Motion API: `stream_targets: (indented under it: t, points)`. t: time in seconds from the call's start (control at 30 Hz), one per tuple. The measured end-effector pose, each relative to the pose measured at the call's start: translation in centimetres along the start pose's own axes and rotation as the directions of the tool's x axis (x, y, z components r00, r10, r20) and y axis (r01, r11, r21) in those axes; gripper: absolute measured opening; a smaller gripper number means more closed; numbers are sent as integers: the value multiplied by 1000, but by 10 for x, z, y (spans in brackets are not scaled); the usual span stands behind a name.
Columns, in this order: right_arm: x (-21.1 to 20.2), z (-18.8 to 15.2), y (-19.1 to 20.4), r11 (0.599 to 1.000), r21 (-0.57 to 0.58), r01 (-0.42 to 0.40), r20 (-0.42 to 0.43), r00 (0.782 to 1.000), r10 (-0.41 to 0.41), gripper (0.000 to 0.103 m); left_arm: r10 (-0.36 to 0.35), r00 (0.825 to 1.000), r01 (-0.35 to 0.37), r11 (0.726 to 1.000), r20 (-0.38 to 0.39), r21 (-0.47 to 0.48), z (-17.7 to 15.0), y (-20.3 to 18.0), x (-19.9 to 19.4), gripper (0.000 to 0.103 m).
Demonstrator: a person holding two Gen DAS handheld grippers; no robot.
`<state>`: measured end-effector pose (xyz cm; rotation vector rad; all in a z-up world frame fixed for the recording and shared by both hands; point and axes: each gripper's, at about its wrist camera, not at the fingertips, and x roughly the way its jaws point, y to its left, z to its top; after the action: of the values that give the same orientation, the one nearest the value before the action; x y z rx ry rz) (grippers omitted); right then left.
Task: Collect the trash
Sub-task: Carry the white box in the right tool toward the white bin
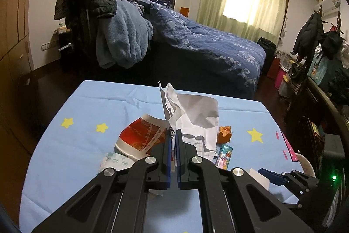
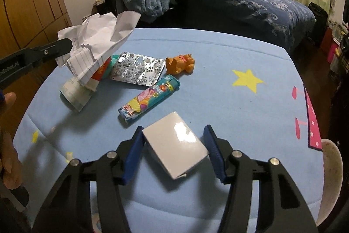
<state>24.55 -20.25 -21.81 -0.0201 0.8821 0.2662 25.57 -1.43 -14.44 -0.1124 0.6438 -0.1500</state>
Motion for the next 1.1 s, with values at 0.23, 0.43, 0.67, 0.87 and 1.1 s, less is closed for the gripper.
stream_targets:
  t: [0.23, 0.43, 0.67, 0.87, 1.1]
  points:
    - [-27, -12, -17, 999, 48, 7, 23, 1000, -8, 56, -10, 1000, 10, 1000, 13, 13, -3, -14, -15, 4]
    - [-55, -28, -45, 993, 116, 31, 48, 998, -37, 56, -53, 998, 53, 998, 17, 43, -4, -43, -23, 4]
    - [-91, -52, -92, 972, 223, 71, 83, 992, -92, 56, -137, 991, 136, 985, 4, 105, -8, -94, -26, 4]
    - [-120, -70, -133, 945, 303, 118, 107, 982, -157, 56, -226, 974, 227, 963, -21, 144, -9, -142, -22, 4]
    - [-150, -92, -182, 903, 389, 184, 124, 960, -249, 56, -319, 945, 326, 927, -68, 186, -13, -198, -10, 4]
